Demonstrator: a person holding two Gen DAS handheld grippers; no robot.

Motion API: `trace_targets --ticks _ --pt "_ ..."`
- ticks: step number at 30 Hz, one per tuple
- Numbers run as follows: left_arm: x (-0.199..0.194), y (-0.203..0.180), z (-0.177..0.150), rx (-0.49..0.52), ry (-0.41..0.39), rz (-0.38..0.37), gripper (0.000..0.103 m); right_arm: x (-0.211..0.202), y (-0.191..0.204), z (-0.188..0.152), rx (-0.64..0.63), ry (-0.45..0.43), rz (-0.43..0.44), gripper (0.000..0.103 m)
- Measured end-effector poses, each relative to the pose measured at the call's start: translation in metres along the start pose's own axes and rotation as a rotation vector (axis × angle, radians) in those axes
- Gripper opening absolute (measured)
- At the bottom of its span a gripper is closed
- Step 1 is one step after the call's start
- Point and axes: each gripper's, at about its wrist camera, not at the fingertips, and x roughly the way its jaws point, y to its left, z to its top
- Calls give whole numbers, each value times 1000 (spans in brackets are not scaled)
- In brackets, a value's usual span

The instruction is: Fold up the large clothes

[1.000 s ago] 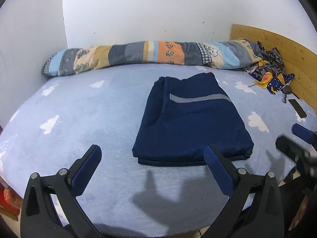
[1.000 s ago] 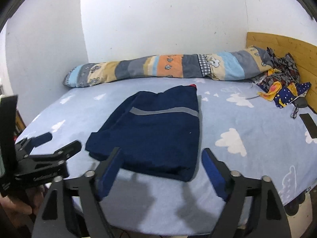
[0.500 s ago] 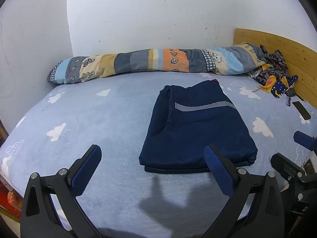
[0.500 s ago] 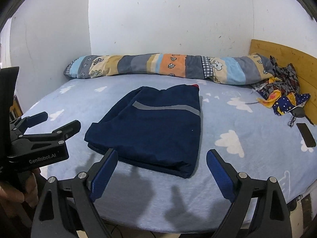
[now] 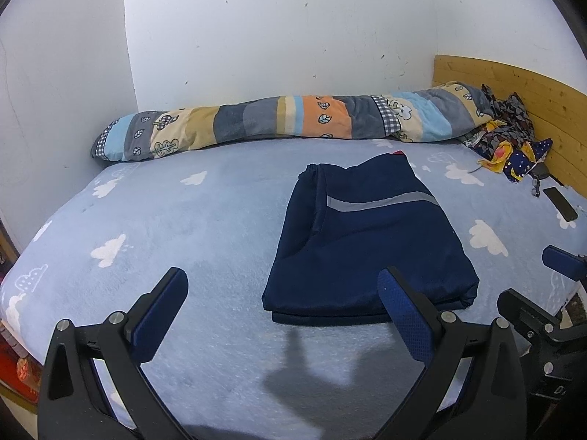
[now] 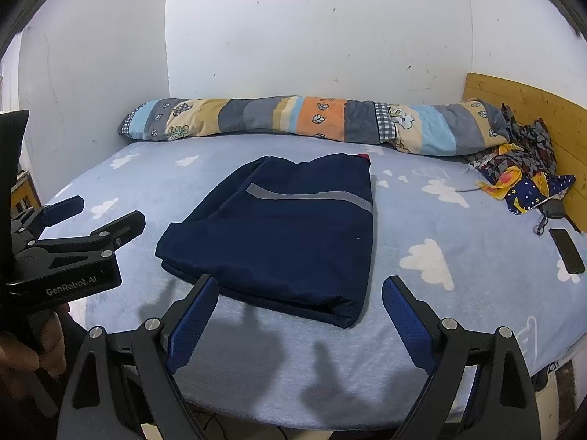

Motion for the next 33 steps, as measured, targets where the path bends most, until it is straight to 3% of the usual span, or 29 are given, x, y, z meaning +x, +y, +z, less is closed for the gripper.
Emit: trace_targets --ticks 4,11,19,22,25,33 --pt "1 2 3 1 16 -9 103 0 -1 0 1 1 1 93" --pt "-10 14 13 -23 -29 -24 103 2 -5 -1 27 15 -9 93" --pt "-2 19 24 -3 57 78 103 5 -14 -2 69 27 -25 93" --pt "-6 18 23 16 46 74 103 6 -16 -2 84 28 -26 93" --pt "-9 16 24 53 32 153 103 7 -15 -2 83 32 -24 93" --pt "-4 20 23 82 77 131 103 10 -13 -2 82 40 -21 93"
